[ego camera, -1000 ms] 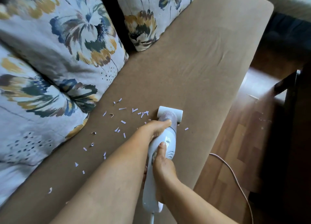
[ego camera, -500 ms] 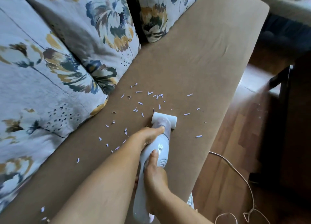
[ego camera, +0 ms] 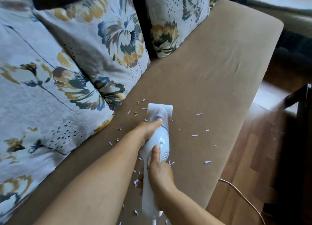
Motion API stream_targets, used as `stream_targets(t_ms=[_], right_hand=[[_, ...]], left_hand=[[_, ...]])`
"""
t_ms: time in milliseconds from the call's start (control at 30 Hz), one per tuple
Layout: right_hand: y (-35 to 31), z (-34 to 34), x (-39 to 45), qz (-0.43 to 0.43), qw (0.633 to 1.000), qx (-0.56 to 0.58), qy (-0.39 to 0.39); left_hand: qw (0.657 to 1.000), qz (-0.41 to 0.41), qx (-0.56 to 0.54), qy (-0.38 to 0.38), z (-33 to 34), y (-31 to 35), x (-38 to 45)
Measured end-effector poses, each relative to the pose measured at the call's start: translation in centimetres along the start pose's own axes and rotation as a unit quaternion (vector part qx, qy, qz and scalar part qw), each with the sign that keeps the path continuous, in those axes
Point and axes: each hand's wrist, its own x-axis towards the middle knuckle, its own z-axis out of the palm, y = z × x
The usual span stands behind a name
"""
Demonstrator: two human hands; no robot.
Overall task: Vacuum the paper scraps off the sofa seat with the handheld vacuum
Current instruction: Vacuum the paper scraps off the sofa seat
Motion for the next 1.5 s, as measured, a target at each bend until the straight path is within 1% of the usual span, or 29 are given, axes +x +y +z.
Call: stream_targets(t_ms=[100,200,300,433,500,700,867,1033,1233,1367,1500], right_hand=[[-3.4,-0.9,2.6,0.005,1.0,-0.003,-0.016],[-6.3,-0.9,5.7,0.01,0.998,-0.042,-0.034],[-8.7,-0.8,8.1,0.02,0.995,-0.085,-0.052],[-10.0,-0.8,9.8,0.05,0.986,-0.131,-0.087],[-9.9,-0.9,10.1,0.057,0.984,-0.144,-0.086],[-9.5,-2.9,9.6,0.067,0.985,-0.14,-0.07],[-8.0,-5.5,7.6,0.071,0.988,-0.13,-0.036],[-5.6,-7.0,4.7,0.083,0.991,-0.099,-0.022],[-1.7,-6.1,0.5,0.114,0.992,-0.052,-0.008],[0.7,-4.7,-1.8,0.115,0.993,-0.033,-0.006],[2.4,-3.4,-4.4,0.118,0.992,-0.041,-0.003]], left_hand=[[0.999,0.004,-0.009,0.035,-0.8,2.4,2.3],[0.998,0.003,-0.034,0.059,-1.8,4.5,5.3],[0.996,-0.015,-0.052,0.078,-2.7,5.4,8.2],[0.992,-0.045,-0.079,0.083,-3.2,5.2,10.3],[0.991,-0.048,-0.086,0.087,-2.9,5.2,10.3],[0.988,-0.045,-0.096,0.113,-1.2,5.0,9.4],[0.992,-0.049,-0.088,0.08,1.7,4.8,6.8],[0.997,-0.051,-0.037,0.052,4.2,3.2,4.9],[0.999,-0.045,-0.018,0.01,5.1,-0.3,1.7],[0.999,-0.048,-0.008,0.008,4.5,-3.4,0.2],[0.998,-0.056,-0.009,-0.001,3.7,-6.2,-1.2]])
